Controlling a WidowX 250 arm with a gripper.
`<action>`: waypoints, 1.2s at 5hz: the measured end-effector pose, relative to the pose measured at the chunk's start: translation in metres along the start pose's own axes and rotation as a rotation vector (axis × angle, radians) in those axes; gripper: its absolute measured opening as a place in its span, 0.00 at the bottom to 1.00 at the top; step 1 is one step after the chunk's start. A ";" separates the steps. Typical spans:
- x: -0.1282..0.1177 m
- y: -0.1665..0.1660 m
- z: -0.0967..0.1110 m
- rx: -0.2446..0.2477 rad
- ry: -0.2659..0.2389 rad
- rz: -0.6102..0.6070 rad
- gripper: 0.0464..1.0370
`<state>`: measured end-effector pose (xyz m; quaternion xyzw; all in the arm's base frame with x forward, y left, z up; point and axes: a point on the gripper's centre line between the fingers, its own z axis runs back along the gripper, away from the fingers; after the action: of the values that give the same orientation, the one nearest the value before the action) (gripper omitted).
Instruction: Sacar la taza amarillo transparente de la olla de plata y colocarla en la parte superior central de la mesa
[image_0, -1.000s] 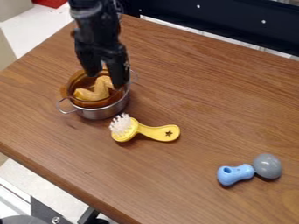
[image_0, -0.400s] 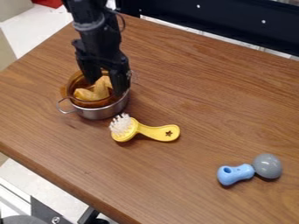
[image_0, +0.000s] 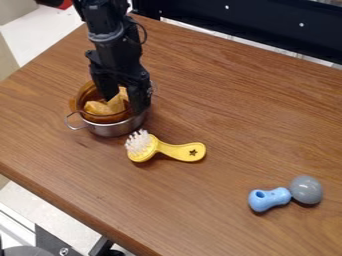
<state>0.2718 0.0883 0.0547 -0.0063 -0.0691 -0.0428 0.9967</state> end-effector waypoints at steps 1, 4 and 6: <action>0.001 0.002 0.000 0.006 0.001 -0.002 0.87; -0.002 0.001 -0.003 0.007 0.000 -0.017 0.09; -0.002 -0.001 -0.004 0.000 -0.003 -0.015 0.01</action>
<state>0.2706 0.0872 0.0509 -0.0056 -0.0707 -0.0503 0.9962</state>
